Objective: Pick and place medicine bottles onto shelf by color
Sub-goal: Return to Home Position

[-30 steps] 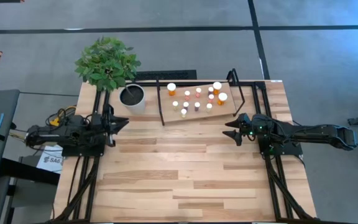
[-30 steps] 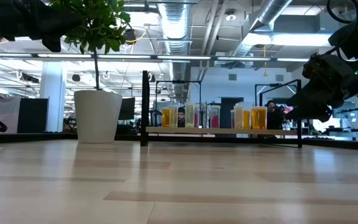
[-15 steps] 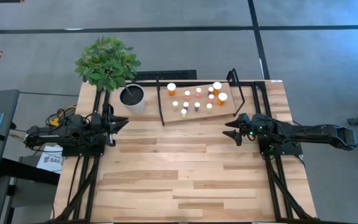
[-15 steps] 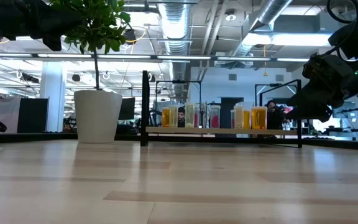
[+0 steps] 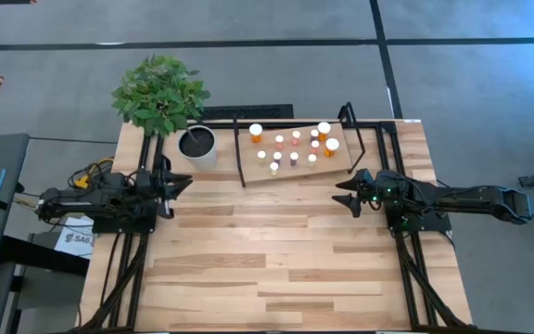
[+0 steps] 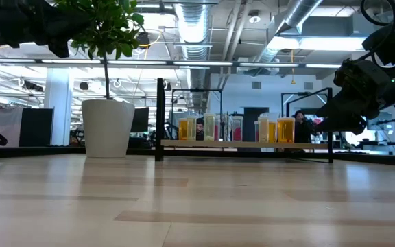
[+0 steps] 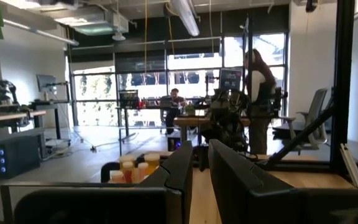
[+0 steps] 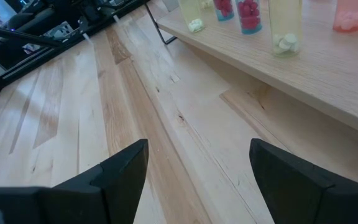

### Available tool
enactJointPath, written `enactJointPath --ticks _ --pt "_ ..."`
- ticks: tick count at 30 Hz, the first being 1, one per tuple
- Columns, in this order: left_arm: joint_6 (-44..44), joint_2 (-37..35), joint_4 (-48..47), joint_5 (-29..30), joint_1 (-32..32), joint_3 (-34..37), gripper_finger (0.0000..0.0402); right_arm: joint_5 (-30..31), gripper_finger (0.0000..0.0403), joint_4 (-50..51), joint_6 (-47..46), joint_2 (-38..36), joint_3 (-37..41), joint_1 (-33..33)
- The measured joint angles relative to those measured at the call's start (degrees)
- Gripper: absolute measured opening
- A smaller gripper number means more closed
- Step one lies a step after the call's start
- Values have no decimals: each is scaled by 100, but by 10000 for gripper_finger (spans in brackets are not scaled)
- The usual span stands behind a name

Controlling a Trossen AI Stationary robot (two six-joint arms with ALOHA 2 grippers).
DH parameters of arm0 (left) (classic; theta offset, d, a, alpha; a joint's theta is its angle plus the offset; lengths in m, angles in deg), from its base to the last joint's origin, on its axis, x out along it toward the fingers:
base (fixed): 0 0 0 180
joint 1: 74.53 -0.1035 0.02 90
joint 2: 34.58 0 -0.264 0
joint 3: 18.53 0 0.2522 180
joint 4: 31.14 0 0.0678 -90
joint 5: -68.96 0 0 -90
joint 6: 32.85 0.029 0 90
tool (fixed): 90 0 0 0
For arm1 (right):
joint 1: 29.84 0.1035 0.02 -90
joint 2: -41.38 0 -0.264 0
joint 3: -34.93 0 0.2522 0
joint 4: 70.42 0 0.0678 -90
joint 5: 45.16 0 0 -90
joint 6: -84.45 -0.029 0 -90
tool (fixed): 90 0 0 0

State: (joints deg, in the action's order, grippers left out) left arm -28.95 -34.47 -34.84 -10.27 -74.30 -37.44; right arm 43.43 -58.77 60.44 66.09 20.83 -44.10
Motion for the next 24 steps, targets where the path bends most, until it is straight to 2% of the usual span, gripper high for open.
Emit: enactJointPath --ticks 8,14,20,24 --pt "16 0 127 -4 0 112 43 0 301 0 0 0 0 -2" --pt "-175 9 546 6 0 449 43 -2 301 0 0 2 0 0" --pt "-189 3 369 9 0 445 43 -2 301 0 0 2 0 -2" --pt "-333 5 -292 9 0 445 43 -2 301 0 0 0 0 0"
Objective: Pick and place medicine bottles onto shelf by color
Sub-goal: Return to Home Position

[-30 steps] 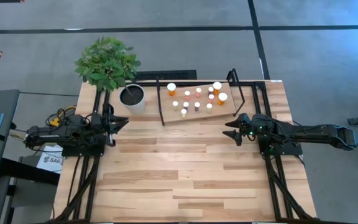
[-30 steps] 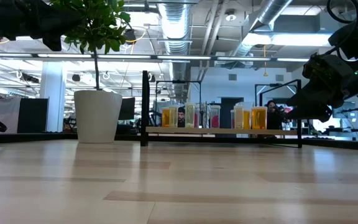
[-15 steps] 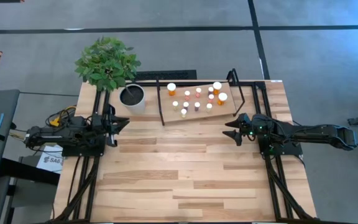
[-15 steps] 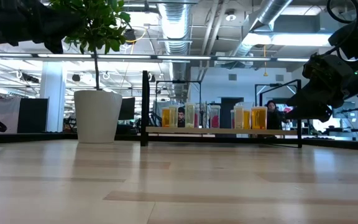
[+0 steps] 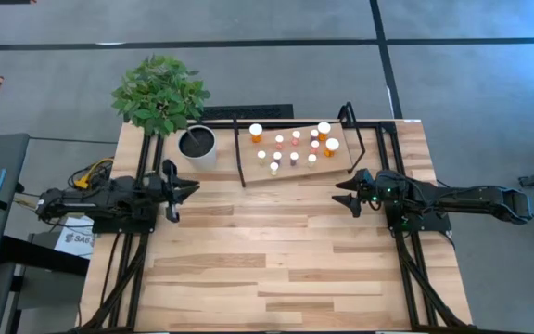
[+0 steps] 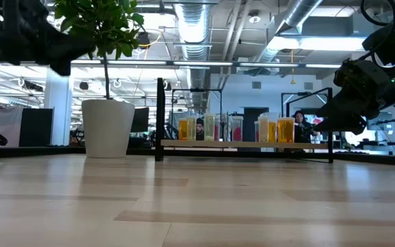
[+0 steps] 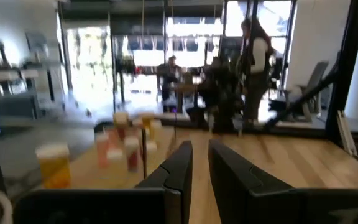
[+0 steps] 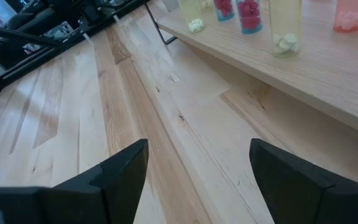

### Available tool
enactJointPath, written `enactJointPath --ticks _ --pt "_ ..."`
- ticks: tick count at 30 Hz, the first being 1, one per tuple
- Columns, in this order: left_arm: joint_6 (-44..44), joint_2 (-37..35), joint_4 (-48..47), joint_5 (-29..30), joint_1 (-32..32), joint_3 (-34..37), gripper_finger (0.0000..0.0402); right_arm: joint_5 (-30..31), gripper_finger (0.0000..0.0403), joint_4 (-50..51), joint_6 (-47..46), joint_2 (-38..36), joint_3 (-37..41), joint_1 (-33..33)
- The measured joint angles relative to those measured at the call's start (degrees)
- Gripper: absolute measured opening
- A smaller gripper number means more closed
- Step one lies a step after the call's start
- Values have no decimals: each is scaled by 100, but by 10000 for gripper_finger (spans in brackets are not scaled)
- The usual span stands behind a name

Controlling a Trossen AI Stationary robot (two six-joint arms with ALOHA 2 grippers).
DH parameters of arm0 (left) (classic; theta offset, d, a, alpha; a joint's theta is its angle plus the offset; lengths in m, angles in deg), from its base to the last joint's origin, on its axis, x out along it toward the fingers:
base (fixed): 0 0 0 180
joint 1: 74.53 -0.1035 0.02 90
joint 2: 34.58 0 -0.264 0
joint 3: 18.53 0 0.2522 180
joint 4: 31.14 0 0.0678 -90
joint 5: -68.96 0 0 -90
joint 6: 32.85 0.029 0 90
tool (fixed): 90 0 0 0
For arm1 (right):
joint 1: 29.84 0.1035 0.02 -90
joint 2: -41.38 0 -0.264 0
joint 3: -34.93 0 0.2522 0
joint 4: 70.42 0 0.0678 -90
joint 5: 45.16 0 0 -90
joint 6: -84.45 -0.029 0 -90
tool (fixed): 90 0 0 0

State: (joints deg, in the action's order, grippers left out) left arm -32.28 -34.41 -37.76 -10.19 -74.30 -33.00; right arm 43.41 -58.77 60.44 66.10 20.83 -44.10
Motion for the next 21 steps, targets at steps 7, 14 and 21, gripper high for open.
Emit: enactJointPath --ticks 7,14,21 --pt "-1140 28 -438 37 0 0 43 0 301 0 0 1 0 -2" --pt "-1104 31 -438 44 0 0 43 0 301 0 0 2 0 -1" --pt "-1094 31 -437 44 0 0 43 0 301 0 0 0 0 -1"
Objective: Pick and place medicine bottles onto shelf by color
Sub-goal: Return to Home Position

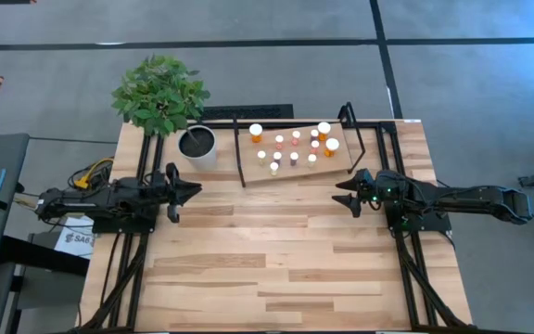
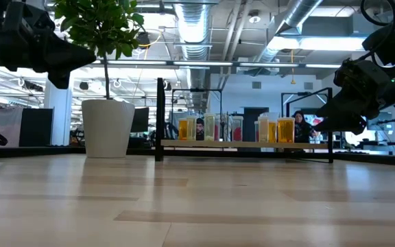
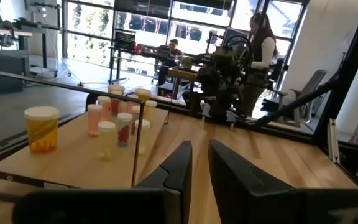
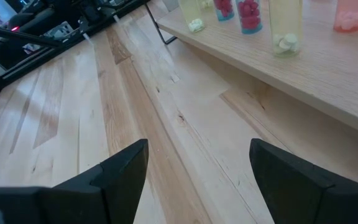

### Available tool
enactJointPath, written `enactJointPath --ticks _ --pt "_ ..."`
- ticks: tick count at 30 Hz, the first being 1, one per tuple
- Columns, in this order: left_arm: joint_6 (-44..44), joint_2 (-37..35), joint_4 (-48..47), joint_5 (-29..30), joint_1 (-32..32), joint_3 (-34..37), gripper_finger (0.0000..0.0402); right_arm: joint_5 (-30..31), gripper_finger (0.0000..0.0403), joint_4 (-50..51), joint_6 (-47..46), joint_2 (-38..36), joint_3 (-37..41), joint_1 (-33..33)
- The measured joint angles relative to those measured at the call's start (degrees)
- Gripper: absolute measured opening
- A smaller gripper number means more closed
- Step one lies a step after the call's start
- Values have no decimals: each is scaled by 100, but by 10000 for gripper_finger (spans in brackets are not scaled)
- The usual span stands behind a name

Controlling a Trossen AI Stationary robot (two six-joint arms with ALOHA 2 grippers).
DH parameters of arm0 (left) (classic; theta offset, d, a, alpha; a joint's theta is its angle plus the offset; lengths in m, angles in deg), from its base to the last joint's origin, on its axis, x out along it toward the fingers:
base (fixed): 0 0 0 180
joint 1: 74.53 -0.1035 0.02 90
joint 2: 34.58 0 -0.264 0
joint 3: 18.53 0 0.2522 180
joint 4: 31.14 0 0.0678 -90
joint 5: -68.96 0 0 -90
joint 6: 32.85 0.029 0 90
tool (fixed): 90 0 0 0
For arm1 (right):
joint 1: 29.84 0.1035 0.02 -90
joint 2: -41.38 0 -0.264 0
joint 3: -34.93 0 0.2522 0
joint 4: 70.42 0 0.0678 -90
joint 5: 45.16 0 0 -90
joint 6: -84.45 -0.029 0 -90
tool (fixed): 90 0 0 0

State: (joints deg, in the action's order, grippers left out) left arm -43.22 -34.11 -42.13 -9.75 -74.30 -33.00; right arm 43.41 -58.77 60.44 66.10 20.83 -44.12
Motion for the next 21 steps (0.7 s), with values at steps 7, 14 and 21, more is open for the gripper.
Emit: enactJointPath --ticks 7,14,21 --pt "0 0 4 2 0 0 43 0 301 0 1 2 0 0" --pt "-2 0 6 2 0 0 43 0 301 2 0 -321 0 -1" --pt "-2 0 6 2 0 0 43 0 301 6 0 -980 0 -1"
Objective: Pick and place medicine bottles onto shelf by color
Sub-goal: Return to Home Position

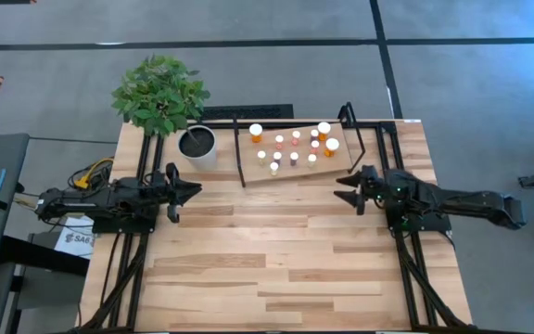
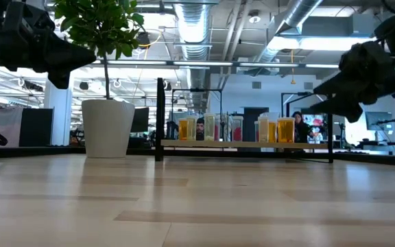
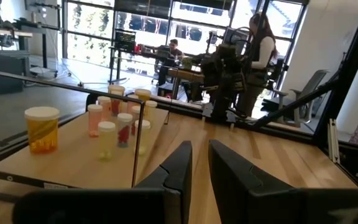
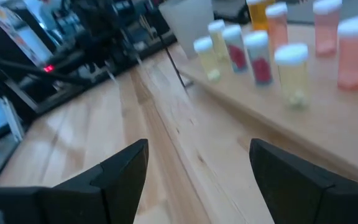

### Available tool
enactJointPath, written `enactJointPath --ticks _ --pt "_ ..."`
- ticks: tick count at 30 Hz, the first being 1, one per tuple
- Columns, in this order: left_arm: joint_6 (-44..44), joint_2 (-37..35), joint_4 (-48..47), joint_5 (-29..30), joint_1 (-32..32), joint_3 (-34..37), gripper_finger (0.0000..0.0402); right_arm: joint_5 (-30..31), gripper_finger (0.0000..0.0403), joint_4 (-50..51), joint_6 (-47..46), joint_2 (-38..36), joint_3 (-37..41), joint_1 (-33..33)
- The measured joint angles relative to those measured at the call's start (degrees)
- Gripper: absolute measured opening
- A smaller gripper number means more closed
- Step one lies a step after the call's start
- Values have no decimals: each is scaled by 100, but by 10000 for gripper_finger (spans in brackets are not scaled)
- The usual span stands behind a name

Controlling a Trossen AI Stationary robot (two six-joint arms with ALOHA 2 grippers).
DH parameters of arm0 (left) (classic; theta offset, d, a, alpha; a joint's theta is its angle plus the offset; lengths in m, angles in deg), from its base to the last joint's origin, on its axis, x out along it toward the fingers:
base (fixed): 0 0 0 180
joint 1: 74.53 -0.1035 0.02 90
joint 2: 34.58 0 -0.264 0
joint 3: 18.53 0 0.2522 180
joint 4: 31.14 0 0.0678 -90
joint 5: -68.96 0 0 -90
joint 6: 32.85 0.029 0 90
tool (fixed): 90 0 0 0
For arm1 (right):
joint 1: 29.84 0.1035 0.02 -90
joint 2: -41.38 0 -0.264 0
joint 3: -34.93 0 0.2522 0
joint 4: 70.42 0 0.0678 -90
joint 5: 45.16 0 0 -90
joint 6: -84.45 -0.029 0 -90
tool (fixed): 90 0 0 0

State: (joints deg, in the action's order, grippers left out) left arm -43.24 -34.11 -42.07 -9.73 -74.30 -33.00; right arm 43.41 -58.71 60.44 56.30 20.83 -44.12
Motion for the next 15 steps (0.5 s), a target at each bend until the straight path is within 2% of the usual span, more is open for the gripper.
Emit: enactJointPath --ticks 10,15 --pt "5 2 0 0 0 0 43 -8 301 -82 118 -1284 0 0" --pt "11 2 -1 2 0 2 43 -37 301 -894 1641 -1480 0 -50"
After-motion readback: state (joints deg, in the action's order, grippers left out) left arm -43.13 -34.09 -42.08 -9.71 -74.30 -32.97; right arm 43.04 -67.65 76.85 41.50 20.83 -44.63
